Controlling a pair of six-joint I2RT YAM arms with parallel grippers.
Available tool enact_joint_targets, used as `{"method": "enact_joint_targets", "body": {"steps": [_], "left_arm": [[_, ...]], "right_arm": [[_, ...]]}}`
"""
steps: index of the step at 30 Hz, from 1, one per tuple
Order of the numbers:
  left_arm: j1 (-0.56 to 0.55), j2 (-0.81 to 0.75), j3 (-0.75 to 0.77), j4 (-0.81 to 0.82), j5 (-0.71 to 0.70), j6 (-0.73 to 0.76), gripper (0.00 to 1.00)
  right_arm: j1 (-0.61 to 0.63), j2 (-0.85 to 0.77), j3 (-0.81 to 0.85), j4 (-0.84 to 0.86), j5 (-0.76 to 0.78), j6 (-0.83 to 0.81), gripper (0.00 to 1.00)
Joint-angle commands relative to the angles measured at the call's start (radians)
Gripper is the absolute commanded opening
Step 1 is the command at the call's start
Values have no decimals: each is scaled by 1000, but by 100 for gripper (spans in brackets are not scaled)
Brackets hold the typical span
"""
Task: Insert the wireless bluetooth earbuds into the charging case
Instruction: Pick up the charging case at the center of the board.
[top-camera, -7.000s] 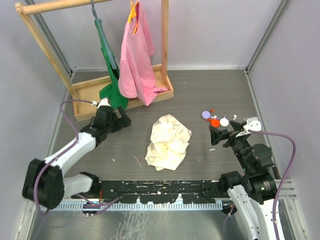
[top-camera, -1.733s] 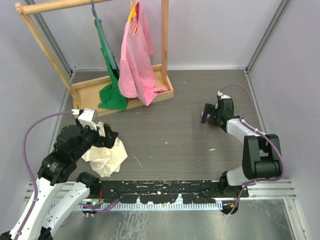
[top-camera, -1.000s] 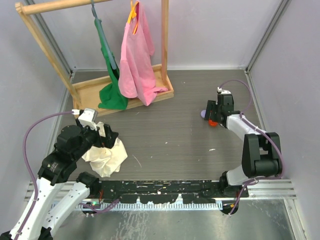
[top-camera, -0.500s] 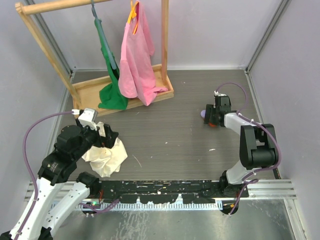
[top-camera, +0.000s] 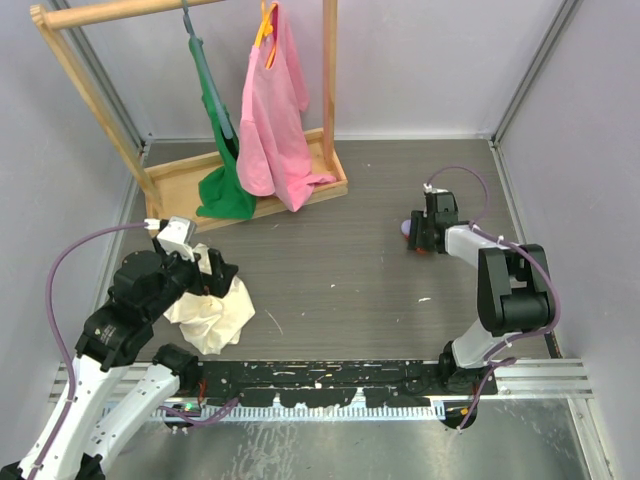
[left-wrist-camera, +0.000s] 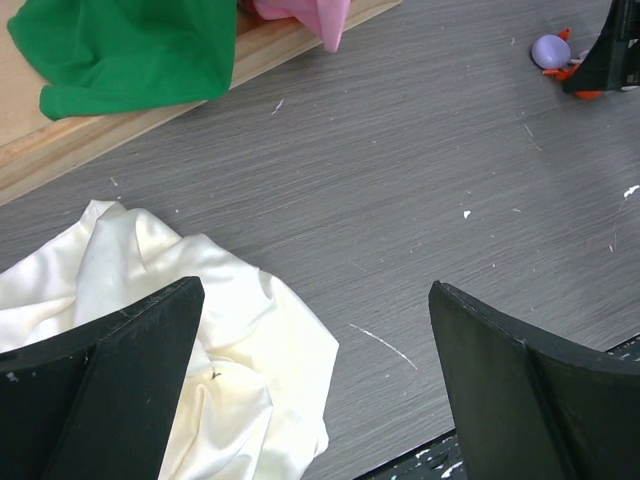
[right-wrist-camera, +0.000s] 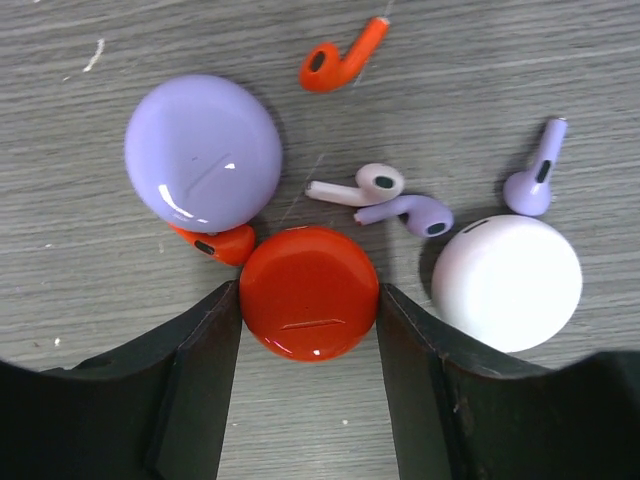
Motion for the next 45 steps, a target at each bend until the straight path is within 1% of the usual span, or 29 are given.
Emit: {"method": "enact_joint_targets", "body": {"steps": [1, 9, 14, 19, 24, 29, 34, 36, 41, 45], "left_arm": [[-12, -14, 0, 54, 25, 13, 98], [-28, -11, -6, 54, 58, -28, 98], [-28, 11, 0, 56, 110, -68, 98], [-28, 55, -3, 62, 172, -143, 98], [-28, 110, -27, 112, 277, -241, 98], [-28, 150, -64, 196, 342, -327, 98], [-28, 183, -114, 291, 381, -400, 98], [-28, 202, -138, 339, 406, -439, 100], [-28, 246, -185, 443, 467, -504, 94], [-28, 274, -216, 530, 511, -548, 82]], "right_arm": [[62, -63, -5, 6, 23, -6, 49], [254, -177, -53, -31, 55, 15, 49], [386, -240, -58, -49, 41, -22, 49], [501, -301, -41, -70, 23, -98, 49], [611, -352, -14, -77, 10, -193, 50], [729, -383, 24, -73, 10, -301, 54], [824, -389, 53, -63, -13, -423, 53], [860, -390, 56, -49, -22, -473, 52], [913, -393, 61, -13, -75, -568, 52], [945, -392, 63, 23, -118, -628, 51]]}}
